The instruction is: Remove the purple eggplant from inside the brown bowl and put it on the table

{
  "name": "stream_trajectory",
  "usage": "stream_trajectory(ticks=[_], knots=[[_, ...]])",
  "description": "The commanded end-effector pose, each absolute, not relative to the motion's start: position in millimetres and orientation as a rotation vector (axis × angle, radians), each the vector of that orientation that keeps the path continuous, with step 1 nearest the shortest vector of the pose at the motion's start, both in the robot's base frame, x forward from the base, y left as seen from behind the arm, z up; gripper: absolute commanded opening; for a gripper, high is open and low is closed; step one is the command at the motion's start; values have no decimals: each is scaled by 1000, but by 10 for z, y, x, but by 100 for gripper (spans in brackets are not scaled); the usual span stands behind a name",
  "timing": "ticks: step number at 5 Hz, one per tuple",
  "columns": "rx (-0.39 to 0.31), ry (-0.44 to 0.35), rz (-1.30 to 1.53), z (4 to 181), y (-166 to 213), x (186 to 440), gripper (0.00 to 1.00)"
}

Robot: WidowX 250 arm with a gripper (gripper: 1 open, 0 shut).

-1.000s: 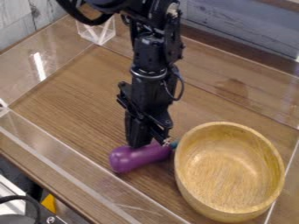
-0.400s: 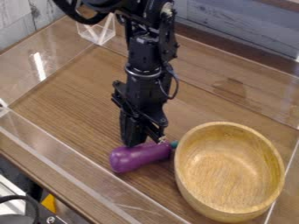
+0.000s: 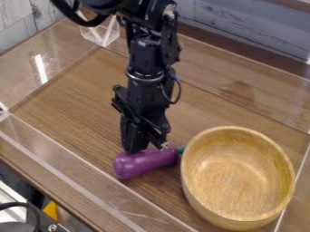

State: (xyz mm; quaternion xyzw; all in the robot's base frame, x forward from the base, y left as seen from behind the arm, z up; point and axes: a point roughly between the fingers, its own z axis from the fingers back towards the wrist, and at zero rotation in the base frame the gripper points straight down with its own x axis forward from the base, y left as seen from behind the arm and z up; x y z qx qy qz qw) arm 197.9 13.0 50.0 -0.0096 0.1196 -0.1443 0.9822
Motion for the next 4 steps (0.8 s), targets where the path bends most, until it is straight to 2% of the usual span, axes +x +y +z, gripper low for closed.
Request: stream_trajectory(ticks=[1,4], knots=[[-9,202,-268,584,185,1999,0],[-2,211,-237,557,230,1988,0]])
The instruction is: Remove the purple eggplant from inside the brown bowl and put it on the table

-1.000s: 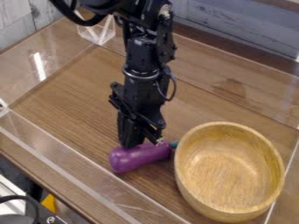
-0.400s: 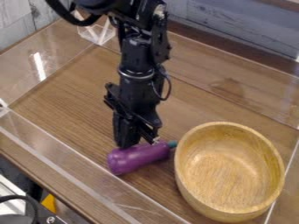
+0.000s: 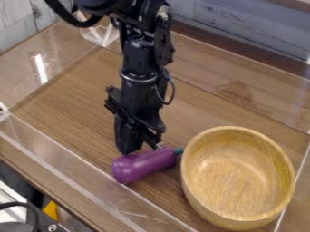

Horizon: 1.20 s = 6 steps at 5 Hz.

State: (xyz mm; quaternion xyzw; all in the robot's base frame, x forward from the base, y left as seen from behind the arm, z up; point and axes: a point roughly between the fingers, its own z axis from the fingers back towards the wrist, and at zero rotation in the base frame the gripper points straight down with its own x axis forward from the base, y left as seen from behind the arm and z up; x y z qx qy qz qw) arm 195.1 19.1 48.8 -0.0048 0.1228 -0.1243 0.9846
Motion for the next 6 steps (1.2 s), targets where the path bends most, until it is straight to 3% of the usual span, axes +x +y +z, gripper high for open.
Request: stream_trajectory(ticks=[1,6], knots=[[2,212,-227,553,240,1999,0],[20,214,-179,523,287,2066,0]])
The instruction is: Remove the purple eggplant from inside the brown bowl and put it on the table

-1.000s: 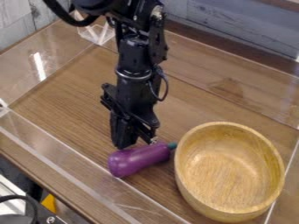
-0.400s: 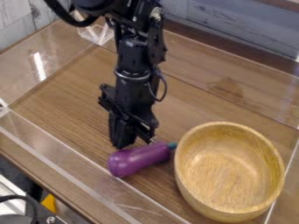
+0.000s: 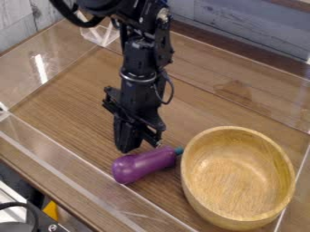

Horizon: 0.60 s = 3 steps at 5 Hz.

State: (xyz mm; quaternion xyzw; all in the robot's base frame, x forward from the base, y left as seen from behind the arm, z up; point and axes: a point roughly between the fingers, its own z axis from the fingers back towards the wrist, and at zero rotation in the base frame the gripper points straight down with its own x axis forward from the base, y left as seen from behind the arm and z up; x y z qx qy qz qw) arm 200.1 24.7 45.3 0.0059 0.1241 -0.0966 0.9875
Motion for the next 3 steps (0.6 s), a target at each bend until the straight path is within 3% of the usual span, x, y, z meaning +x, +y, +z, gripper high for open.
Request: stream_trajectory(ticks=[1,3], knots=[[24,214,-172,513,300,2082,0],[30,215,-159,491,319,2108,0]])
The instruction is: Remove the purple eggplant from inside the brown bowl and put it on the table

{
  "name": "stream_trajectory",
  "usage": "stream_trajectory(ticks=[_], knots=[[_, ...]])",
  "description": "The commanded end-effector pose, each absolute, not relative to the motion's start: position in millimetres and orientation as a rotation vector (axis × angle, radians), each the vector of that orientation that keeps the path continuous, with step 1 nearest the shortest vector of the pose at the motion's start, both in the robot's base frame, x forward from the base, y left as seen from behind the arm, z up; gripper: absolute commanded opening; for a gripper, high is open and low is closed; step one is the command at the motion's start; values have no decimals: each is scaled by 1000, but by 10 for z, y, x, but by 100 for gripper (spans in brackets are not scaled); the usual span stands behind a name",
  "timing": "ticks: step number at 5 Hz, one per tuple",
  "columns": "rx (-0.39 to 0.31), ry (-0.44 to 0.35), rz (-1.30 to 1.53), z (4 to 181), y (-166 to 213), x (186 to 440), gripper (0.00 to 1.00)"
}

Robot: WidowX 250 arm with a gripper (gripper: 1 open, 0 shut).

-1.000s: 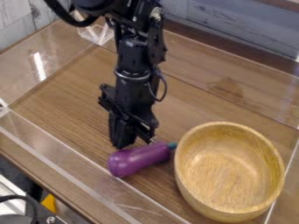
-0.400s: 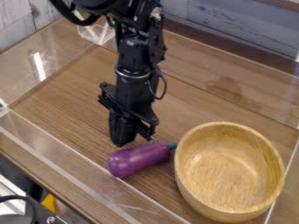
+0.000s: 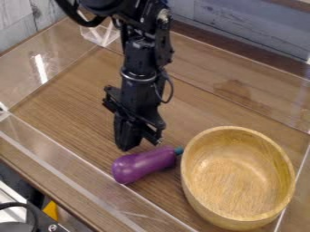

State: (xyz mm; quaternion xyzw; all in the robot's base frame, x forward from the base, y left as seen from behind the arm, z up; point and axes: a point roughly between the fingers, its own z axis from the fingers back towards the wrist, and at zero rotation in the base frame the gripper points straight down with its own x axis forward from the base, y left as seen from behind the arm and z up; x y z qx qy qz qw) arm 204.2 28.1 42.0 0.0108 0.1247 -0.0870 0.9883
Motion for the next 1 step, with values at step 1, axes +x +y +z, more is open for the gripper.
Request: stream_trajectory(ticks=[1], knots=[[34,216,-153,479,330,2119,0]])
